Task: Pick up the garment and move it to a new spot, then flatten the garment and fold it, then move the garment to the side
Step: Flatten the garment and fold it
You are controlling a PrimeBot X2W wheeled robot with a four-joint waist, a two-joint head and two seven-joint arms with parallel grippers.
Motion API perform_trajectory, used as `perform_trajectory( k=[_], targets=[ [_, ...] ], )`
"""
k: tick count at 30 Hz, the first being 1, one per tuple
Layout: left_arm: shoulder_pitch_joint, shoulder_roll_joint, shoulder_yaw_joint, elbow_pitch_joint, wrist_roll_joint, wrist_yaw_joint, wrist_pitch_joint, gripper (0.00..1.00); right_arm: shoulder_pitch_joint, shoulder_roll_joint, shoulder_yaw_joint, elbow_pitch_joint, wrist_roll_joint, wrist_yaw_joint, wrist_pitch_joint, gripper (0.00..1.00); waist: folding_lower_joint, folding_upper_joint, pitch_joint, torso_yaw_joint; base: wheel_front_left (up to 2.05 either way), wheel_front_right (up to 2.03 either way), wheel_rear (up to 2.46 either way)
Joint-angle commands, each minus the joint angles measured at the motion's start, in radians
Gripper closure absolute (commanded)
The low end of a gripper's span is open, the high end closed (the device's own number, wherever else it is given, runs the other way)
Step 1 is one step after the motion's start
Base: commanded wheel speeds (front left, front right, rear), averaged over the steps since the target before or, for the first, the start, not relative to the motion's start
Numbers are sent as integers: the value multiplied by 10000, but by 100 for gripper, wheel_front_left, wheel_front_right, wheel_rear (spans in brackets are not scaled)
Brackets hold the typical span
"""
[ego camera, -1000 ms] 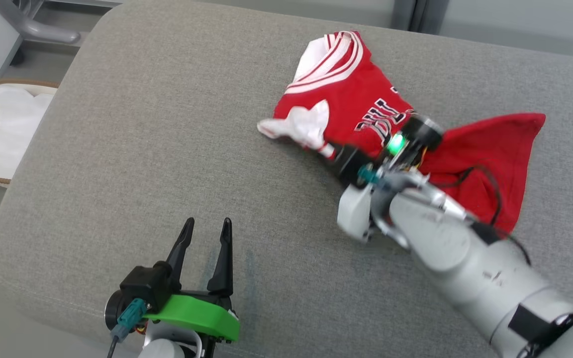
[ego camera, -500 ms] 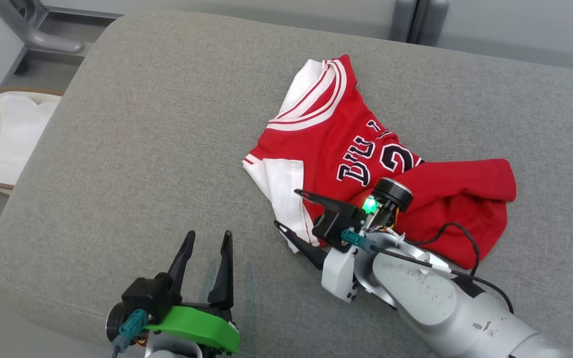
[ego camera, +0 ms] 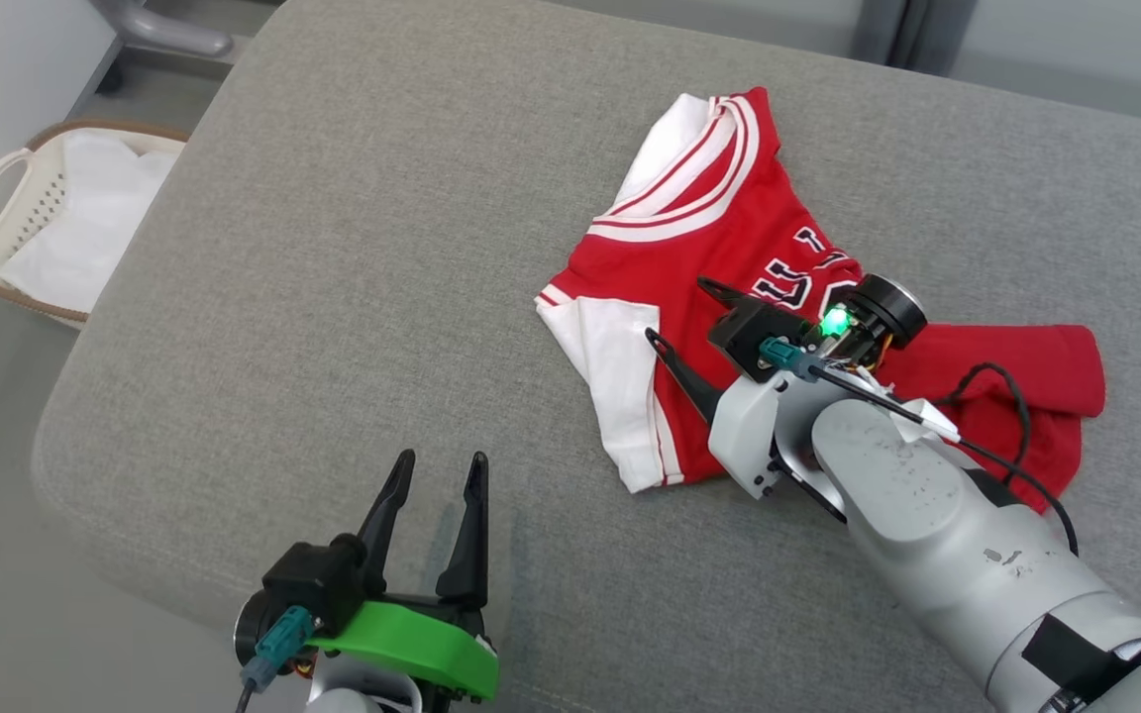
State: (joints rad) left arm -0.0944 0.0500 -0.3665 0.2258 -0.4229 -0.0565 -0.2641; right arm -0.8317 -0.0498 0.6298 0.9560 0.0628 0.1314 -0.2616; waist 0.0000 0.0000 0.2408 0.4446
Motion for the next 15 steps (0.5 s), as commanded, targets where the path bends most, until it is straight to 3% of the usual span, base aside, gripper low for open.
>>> perform_trajectory(
  k=[1,7,8,9,11,12,13,15],
  targets=[
    [-138,11,-53,-23,-50,68,1,0,-133,-26,148,202,56,-16,-31,0,0,0,236,374,0,0,0],
    [-169,11,-157,7,-156,132,1,0,-321,-33,1243,682,831,-16,325,0,0,0,258,606,0,0,0],
    [-172,11,-171,1,-172,139,2,0,-392,-38,1428,747,1003,-16,403,5,0,0,267,615,0,0,0],
    [-181,11,-181,-7,-181,148,1,0,-439,-41,1553,794,1158,-16,459,35,0,0,277,620,0,0,0],
    [-199,11,-205,-30,-218,163,2,0,-518,-33,1846,883,1410,-16,552,82,0,0,301,628,0,0,0],
    [-202,11,-221,-36,-240,171,1,0,-593,-26,1978,908,1497,-16,526,94,0,0,311,628,0,0,0],
    [-199,11,-241,-36,-254,180,1,0,-670,-26,2109,910,1622,-17,476,100,0,0,321,625,0,0,0],
    [-216,12,-261,-31,-268,193,1,0,-702,-28,2301,782,1867,-16,356,100,0,0,327,610,0,0,0]
  ],
)
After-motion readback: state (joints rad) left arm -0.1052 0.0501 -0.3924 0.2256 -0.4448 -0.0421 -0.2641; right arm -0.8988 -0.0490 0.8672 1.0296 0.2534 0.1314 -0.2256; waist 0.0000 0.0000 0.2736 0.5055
